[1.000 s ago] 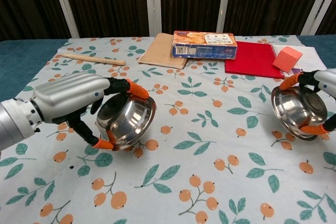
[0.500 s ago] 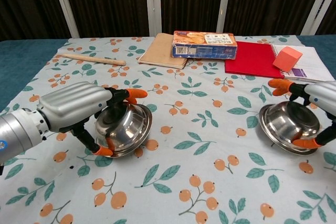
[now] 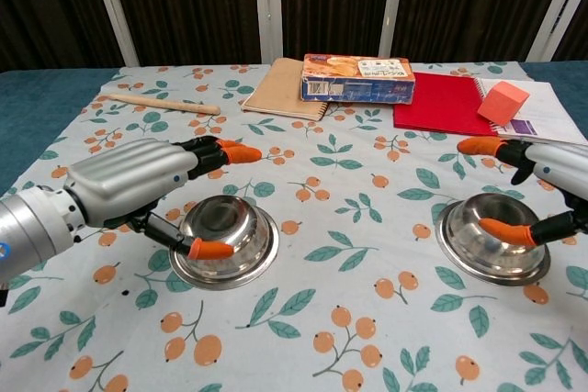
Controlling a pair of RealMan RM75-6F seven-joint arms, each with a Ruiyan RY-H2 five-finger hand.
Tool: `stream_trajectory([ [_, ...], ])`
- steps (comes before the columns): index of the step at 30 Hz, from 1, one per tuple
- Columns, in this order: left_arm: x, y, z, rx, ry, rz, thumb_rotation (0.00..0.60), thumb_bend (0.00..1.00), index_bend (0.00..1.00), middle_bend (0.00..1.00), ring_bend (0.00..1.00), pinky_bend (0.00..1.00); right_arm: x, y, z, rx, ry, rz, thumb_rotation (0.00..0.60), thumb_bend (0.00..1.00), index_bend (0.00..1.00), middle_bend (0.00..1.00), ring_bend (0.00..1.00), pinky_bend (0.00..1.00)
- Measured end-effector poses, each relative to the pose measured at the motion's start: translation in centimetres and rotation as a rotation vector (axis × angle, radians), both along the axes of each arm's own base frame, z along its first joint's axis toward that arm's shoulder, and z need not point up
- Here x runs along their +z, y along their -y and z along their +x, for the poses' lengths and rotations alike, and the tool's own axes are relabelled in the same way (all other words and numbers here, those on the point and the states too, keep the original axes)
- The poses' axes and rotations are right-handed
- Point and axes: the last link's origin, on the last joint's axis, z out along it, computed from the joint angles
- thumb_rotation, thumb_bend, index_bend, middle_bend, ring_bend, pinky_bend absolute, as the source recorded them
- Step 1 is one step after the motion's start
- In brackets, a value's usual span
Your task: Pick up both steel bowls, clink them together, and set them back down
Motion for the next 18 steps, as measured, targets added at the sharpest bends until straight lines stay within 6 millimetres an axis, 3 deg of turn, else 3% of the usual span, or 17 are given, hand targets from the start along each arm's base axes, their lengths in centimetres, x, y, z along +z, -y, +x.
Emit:
stream_trajectory([
  [4,1.5,0.4,0.3,-0.013,0.043,0.014,0.114,0.04,0.00,0.00,0.00,0.13,1.5,-0.5,0.8,0.024,0.038,-0.034,0.346,0.40,0.00,0.00,0.00,0.19],
  [10,5.6,1.6,-0.4,-0.039,0.101,0.089,0.120,0.06,0.00,0.00,0.00,0.10,4.9,-1.9,0.8,0.089,-0.010,-0.150,0.477,0.39,0.00,0.00,0.00,0.10],
  [12,7.0,2.7,-1.6,-0.033,0.092,0.124,0.142,0.07,0.00,0.00,0.00,0.10,6.3,-2.6,0.1,0.110,-0.090,-0.232,0.494,0.39,0.00,0.00,0.00,0.08],
  [18,11.2,9.1,-8.4,0.127,-0.050,0.259,0.165,0.07,0.00,0.00,0.00,0.10,10.7,-6.5,-3.2,0.053,-0.346,-0.468,0.521,0.39,0.00,0.00,0.00,0.03],
])
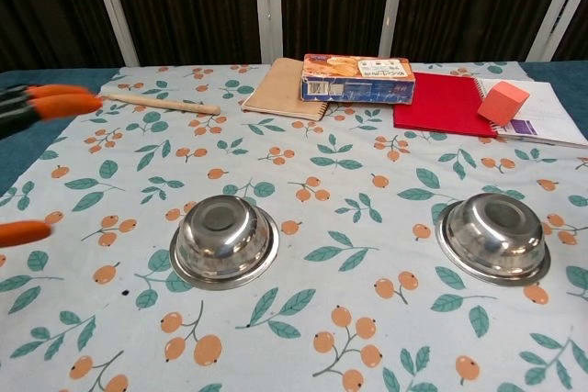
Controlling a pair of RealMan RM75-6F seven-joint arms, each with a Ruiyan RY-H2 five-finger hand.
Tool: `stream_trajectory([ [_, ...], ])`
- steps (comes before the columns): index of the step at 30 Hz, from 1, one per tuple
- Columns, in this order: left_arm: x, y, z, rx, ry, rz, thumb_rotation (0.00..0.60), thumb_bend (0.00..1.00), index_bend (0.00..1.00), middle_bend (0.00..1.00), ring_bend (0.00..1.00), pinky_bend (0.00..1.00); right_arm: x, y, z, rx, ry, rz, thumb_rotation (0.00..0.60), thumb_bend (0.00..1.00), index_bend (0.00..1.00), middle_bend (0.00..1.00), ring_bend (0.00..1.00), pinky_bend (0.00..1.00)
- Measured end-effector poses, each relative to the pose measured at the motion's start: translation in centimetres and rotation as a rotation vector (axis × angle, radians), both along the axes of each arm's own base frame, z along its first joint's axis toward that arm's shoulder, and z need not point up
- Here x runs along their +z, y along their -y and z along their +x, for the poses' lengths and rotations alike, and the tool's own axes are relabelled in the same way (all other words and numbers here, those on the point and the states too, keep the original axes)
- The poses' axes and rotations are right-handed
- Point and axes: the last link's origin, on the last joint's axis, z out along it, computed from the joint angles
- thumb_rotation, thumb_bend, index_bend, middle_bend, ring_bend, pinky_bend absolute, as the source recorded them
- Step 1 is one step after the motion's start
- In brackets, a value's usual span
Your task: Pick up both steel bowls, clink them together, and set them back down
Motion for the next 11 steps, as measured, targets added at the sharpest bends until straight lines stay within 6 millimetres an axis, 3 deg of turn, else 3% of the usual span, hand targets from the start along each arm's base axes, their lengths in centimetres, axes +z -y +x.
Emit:
stream_trajectory([
  [2,1.3,2.3,-2.1,0.083,-0.037,0.050,0.171,0.07,0.00,0.00,0.00,0.10,1.1,-1.7,-1.7,-0.061,-0.037,-0.032,0.529,0.39,0.00,0.00,0.00,0.01],
  [5,3.0,4.8,-4.9,0.196,-0.102,0.120,0.182,0.07,0.00,0.00,0.00,0.10,2.6,-4.6,-4.5,-0.171,-0.046,-0.063,0.592,0.39,0.00,0.00,0.00,0.00],
  [11,5.2,6.5,-6.9,0.266,-0.082,0.165,0.259,0.07,0.00,0.00,0.00,0.10,5.7,-8.1,-7.2,-0.299,0.021,-0.081,0.600,0.39,0.00,0.00,0.00,0.00],
])
